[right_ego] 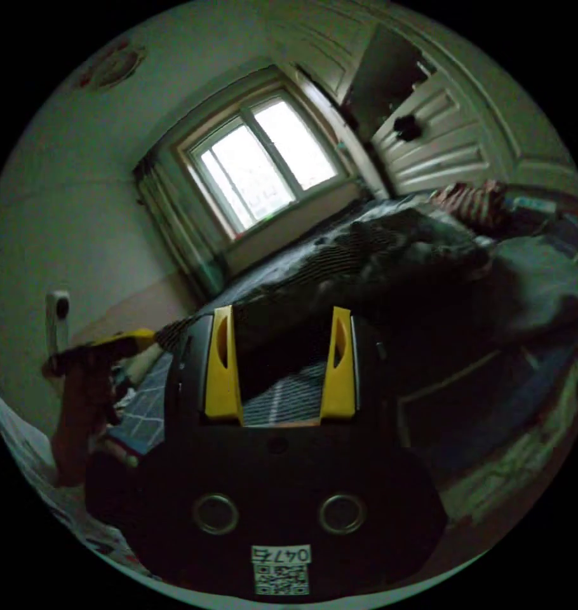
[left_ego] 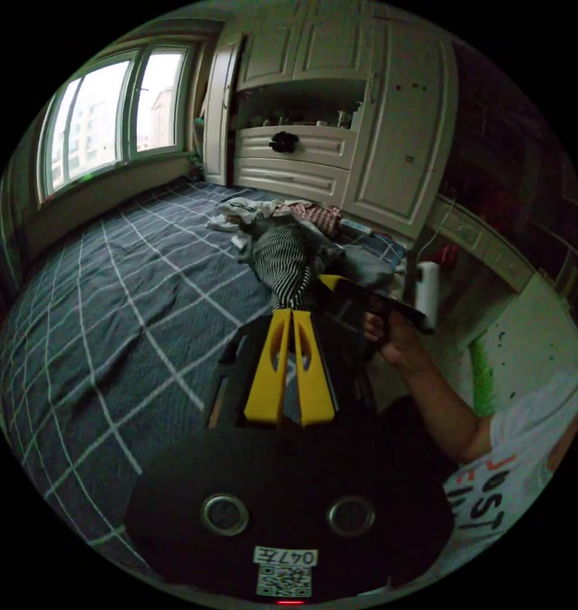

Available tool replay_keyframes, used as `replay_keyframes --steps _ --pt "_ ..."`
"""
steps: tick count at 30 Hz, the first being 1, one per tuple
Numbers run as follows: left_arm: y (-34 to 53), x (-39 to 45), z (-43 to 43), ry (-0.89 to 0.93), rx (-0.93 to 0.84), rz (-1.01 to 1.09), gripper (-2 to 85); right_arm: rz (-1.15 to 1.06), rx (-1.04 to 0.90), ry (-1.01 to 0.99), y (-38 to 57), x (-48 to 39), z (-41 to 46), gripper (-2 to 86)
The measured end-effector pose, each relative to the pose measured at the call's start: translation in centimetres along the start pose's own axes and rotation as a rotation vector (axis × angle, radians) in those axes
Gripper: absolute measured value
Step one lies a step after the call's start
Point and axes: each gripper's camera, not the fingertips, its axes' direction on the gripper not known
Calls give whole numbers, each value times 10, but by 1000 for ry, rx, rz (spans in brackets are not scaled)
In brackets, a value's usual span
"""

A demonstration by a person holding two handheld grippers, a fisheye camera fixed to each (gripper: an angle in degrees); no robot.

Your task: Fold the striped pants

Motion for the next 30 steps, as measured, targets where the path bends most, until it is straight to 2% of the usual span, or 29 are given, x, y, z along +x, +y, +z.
replay_keyframes --steps 1,3,4,7,9,10,14,16,18,21,24,27,30 --pt "21 2 -21 4 6 1 -8 8 -25 -25 0 -2 4 126" --pt "50 3 -54 -27 7 -8 -8 -33 -166 -109 2 -16 21 14" --pt "70 2 -76 -83 4 -17 -8 -34 -190 -145 2 -20 24 9" --pt "125 -12 -144 -260 55 -108 -8 -142 -181 -430 4 -62 26 -1" --pt "160 -28 -199 -362 122 -221 -8 -368 -269 -643 7 -119 28 2" --pt "185 -42 -234 -394 153 -302 -7 -409 -299 -648 8 -131 28 4" --pt "239 -73 -285 -390 18 -385 -1 -540 -214 -385 13 -172 13 84" --pt "254 -69 -284 -358 -39 -281 29 -585 -277 -173 13 -177 12 121" --pt "256 -59 -269 -280 -79 -164 89 -580 -342 150 21 -174 14 152" --pt "248 -35 -228 -123 -142 9 164 -508 -455 401 39 -162 19 152" --pt "239 -8 -191 -87 -157 174 176 -450 -476 474 56 -155 18 147" --pt "235 -2 -156 -185 -184 280 174 -459 -597 510 66 -150 32 152" --pt "240 -22 -128 -117 -378 257 167 -491 -681 511 71 -151 45 153"
